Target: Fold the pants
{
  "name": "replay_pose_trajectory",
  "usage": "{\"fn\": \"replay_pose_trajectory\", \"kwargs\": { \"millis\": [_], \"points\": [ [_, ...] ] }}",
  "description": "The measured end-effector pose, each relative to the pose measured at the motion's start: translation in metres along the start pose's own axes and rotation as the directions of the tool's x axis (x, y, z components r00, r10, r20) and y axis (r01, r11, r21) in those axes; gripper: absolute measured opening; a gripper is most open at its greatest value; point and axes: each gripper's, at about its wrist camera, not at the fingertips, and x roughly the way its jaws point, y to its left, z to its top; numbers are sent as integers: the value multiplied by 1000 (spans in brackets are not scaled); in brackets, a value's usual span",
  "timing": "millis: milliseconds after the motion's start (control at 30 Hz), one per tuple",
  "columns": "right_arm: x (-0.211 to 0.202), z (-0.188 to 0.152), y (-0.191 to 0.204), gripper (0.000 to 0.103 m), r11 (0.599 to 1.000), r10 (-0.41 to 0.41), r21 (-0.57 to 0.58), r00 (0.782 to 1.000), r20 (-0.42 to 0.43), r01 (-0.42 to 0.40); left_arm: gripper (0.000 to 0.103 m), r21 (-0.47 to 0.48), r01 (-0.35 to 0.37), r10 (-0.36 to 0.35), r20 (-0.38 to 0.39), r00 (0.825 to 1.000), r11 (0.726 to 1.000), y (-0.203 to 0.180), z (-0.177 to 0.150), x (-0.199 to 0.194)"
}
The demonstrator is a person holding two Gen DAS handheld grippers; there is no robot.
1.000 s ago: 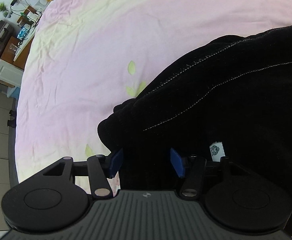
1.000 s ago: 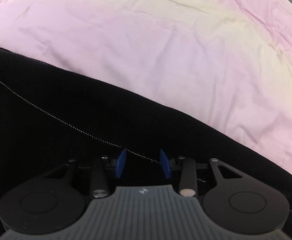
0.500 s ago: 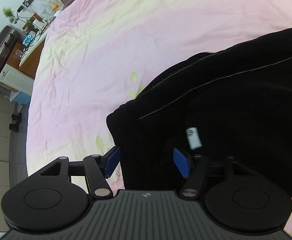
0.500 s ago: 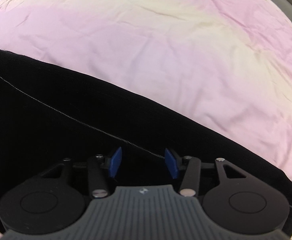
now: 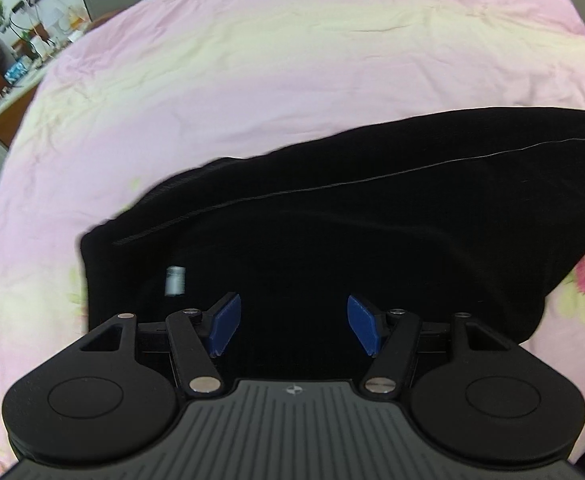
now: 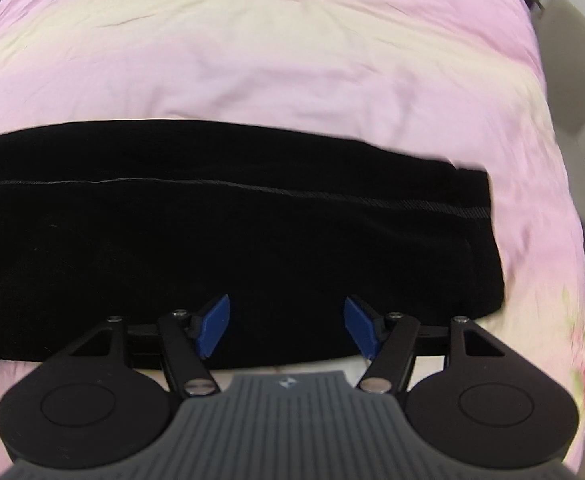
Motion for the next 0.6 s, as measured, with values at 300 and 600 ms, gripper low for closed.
{"fn": "replay_pose_trajectory", "kwargs": {
  "millis": [300,600],
  "points": [
    [8,-40,-101,61,935,46,351,998,34,-55,72,-175,8,-18,-57,998,985,-18,-13,82],
    [32,-45,-167,60,805,87,579,990,107,-133,72,-176,-26,13,-71,997,984,-23,-2,109]
  ]
}}
